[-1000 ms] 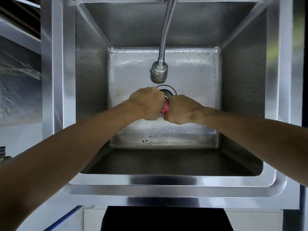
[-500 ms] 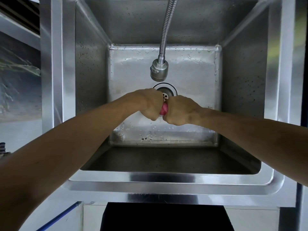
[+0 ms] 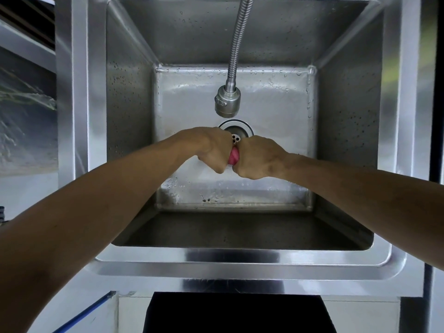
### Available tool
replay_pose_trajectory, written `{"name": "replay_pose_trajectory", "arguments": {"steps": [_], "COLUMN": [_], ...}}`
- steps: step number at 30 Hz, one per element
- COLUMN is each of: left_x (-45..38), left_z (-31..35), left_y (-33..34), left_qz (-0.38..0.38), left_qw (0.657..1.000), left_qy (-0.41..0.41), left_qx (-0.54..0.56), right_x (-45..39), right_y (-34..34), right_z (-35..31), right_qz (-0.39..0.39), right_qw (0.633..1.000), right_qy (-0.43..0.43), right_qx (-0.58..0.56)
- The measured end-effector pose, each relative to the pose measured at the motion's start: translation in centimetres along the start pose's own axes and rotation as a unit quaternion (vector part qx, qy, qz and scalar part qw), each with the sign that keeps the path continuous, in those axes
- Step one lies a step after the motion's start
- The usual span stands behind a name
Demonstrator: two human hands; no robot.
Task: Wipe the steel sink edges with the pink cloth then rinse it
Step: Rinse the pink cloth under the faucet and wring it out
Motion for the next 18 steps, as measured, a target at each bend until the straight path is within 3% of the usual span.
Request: {"name": "replay_pose_trajectory", "arguments": {"steps": [15,18], "left_x": [0.4,0.1], "left_z": [-0.8,-0.5], "left_y": [0.5,-0.3], "left_qz": [-0.048,0.007], "left_qw": [0.993,0.996], "left_qy": [-0.022,-0.008], "left_qx": [0.104,0.089], "right_x": [0.0,-0.1], "right_y": [-0.5,-1.3], "right_z": [-0.3,0.0], "right_qz": [0.0,0.006], "right_qw": [1.0,1.0], "right_qy": [-0.002,0.002], "right_qx": [0.013,0.022]}}
Point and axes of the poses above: each hand's wrist, its own x-axis away from the middle knuckle, its own y-axis out of the palm, z = x × y, the point moved 10 cm from there along -x, towards the middle knuckle, and after that the axes turned 9 degrees about y, right-handed, at the moved point
